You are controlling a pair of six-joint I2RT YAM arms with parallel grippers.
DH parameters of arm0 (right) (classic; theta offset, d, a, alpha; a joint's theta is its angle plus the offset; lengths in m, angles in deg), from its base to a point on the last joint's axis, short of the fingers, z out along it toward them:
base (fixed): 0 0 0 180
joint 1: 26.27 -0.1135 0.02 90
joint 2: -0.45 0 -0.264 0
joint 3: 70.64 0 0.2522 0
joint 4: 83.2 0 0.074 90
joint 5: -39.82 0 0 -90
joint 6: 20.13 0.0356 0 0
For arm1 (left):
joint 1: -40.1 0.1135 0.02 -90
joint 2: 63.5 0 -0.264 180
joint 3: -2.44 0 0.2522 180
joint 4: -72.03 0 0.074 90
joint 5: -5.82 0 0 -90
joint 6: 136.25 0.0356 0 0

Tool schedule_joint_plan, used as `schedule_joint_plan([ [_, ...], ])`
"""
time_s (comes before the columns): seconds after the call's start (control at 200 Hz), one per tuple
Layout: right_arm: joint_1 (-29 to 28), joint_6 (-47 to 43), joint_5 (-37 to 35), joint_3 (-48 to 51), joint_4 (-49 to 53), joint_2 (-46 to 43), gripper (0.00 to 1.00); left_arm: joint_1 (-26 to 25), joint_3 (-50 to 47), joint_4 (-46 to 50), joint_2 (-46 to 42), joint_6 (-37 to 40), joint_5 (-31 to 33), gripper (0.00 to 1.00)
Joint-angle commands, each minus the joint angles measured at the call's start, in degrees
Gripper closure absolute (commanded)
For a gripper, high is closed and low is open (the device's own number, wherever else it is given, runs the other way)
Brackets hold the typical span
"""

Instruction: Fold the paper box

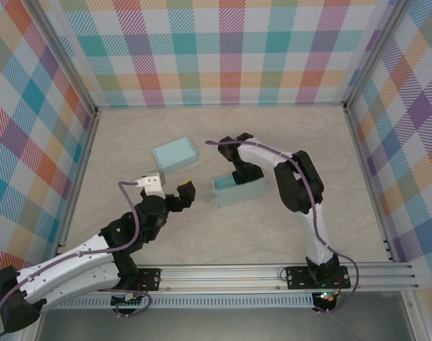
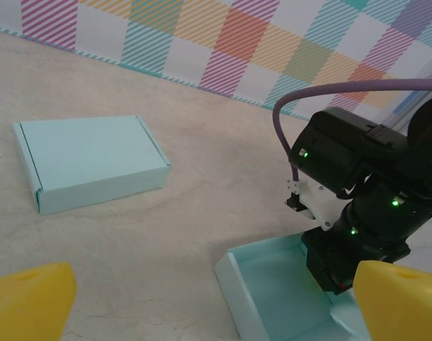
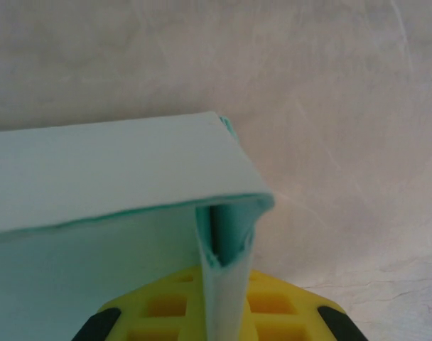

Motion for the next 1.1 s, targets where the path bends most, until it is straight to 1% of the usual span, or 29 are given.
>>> schedule_joint_plan([
  [0.0,-0.3,1.9,-4.4,0.4,-3.7,6.3,1.0,0.5,-1.4,1.4,-1.5,-1.3,1.7,0.0],
  [0.235,-2.9,0.9,-3.7,0.2,-4.8,9.1,1.0,0.5,-1.6,1.2,-1.5,-1.3,2.0,0.0],
  [0.385,-5.7,-5.2,-1.5,3.5,-8.4,7.2,1.0,0.5,-1.1,1.7,-0.5,-1.3,2.3,0.0],
  [0.445,-6.5,-7.5,-1.8,5.0,-9.0,5.8,1.0,0.5,-0.8,1.9,-0.1,-1.3,2.4,0.0],
  [0.535,-6.4,-8.4,-3.2,6.3,-8.8,3.7,1.0,0.6,-0.8,2.5,0.8,-1.9,3.0,0.0],
  [0.575,-6.4,-8.5,-4.2,6.4,-8.6,2.5,0.94,0.7,-0.7,2.9,1.3,-2.4,3.4,0.0],
  [0.63,-6.4,-8.8,-4.8,6.1,-8.2,0.9,0.82,0.9,-0.3,4.0,2.2,-2.9,4.0,0.0],
  [0.694,-6.4,-9.1,-5.4,5.1,-7.7,-0.9,0.7,1.3,0.5,5.4,3.5,-3.2,4.2,0.0],
  [0.794,-6.4,-9.5,-5.6,3.2,-7.2,-3.1,0.48,2.3,1.8,6.6,5.5,-3.1,3.4,0.01],
  [0.914,-6.4,-9.9,-5.9,1.2,-6.8,-5.5,0.33,3.5,2.8,6.8,7.2,-2.7,2.2,0.02],
  [0.929,-6.4,-9.8,-5.9,1.0,-6.7,-5.9,0.3,3.6,2.9,6.8,7.5,-2.7,2.1,0.02],
  [0.959,-6.4,-9.9,-6.1,0.5,-6.6,-6.5,0.27,4.0,2.9,6.8,7.8,-2.7,1.9,0.03],
  [0.979,-6.4,-9.9,-6.3,0.3,-6.5,-7.0,0.23,4.3,3.0,6.9,8.0,-2.7,1.7,0.03],
  [1.094,-6.4,-10.0,-6.4,-0.6,-7.0,-11.1,0.18,6.6,3.4,7.0,9.5,-2.4,0.1,0.06],
])
